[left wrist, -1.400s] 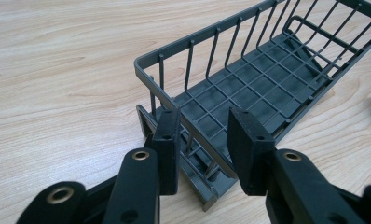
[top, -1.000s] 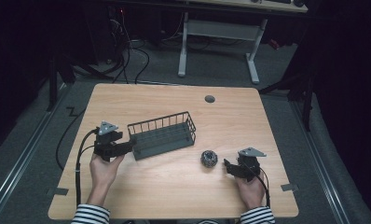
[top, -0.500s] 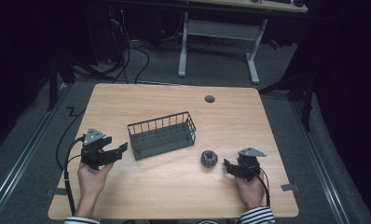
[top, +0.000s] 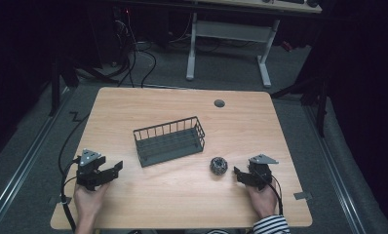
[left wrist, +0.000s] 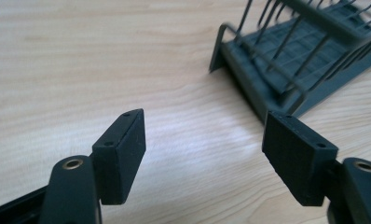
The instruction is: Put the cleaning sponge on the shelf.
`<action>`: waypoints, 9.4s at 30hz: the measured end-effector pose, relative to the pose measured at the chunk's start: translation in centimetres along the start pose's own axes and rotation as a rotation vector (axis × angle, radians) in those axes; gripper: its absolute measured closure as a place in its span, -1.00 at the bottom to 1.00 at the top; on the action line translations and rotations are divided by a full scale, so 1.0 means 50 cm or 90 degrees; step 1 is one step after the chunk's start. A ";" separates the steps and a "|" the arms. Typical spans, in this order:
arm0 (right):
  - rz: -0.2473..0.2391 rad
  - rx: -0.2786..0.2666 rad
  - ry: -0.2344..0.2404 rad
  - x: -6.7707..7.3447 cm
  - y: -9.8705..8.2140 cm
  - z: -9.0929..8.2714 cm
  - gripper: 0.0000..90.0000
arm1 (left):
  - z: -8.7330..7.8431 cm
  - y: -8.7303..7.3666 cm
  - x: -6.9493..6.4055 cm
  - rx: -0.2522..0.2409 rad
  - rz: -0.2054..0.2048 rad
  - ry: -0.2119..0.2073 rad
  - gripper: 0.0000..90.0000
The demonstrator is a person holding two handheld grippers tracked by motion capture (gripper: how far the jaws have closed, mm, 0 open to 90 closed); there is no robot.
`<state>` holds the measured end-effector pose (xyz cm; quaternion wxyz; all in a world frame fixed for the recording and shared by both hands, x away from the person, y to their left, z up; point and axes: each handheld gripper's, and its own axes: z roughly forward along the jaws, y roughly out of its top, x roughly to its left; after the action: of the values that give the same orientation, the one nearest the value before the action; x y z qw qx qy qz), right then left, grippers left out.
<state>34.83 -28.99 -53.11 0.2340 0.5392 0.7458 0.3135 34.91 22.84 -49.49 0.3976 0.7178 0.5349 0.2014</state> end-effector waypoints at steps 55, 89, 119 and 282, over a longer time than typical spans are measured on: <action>-0.111 -0.004 0.113 0.089 0.043 -0.066 -0.47 | 0.069 -0.054 0.004 0.048 0.030 0.076 -0.41; -0.107 0.067 0.125 0.108 0.079 0.029 -0.32 | 0.069 -0.054 0.006 0.045 0.023 0.071 -0.41; -0.086 0.054 0.173 0.103 0.085 0.013 -0.11 | 0.068 -0.054 0.008 0.045 0.021 0.068 -0.41; -0.069 -0.059 0.137 0.016 0.260 -0.143 -0.16 | 0.069 -0.054 0.004 0.047 0.030 0.064 -0.43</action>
<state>38.21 -26.87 -38.79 0.1938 0.4500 0.7795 0.3903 35.82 22.11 -53.74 0.3387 0.7332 0.5442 0.2270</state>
